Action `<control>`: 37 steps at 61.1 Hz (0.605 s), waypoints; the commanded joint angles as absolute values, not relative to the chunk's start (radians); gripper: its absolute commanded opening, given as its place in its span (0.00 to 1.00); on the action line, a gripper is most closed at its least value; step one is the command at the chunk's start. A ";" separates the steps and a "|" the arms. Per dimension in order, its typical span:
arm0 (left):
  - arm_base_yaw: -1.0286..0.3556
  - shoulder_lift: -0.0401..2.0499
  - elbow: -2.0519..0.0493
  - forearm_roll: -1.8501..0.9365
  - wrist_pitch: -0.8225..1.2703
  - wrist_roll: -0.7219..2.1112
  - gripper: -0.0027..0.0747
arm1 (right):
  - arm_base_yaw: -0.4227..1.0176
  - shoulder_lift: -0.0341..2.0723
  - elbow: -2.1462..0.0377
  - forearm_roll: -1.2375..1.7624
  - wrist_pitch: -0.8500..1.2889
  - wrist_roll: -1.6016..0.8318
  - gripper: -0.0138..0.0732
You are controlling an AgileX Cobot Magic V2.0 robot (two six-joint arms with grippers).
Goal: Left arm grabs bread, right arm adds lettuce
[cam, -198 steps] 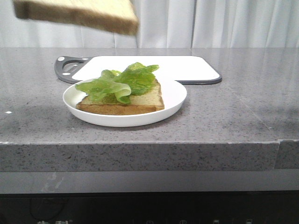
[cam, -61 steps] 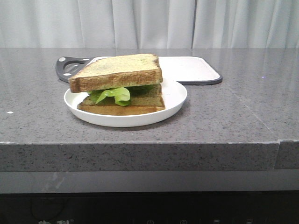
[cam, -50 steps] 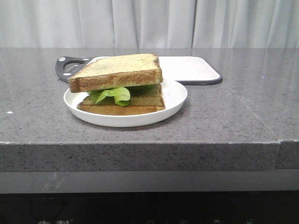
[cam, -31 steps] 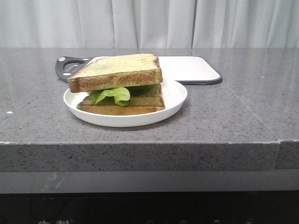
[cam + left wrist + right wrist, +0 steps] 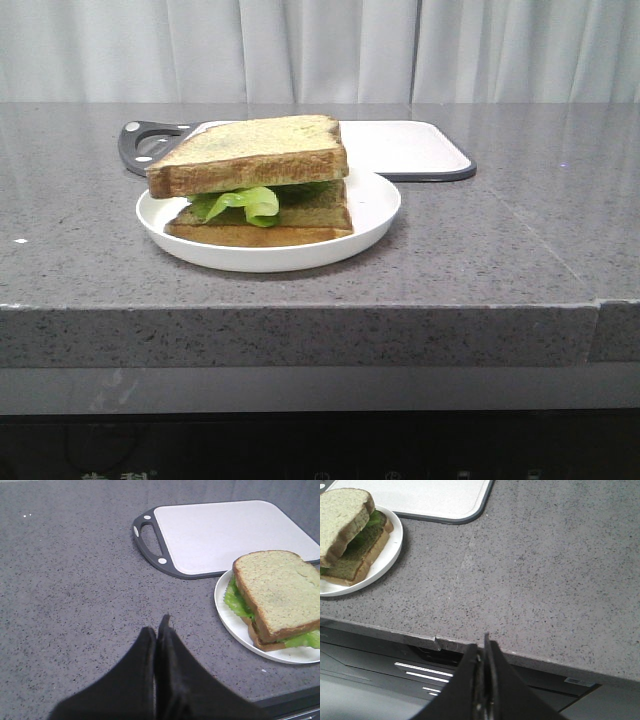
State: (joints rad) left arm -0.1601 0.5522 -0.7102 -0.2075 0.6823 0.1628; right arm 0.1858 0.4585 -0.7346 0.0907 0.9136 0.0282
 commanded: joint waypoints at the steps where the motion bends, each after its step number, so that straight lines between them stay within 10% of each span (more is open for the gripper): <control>1: -0.166 0.556 -0.736 -0.215 0.607 0.154 0.01 | 0.179 0.464 -0.759 0.082 0.855 0.029 0.02; 37: -0.056 0.279 -0.514 -0.215 0.491 0.156 0.01 | 0.179 0.464 -0.759 0.082 0.855 0.029 0.02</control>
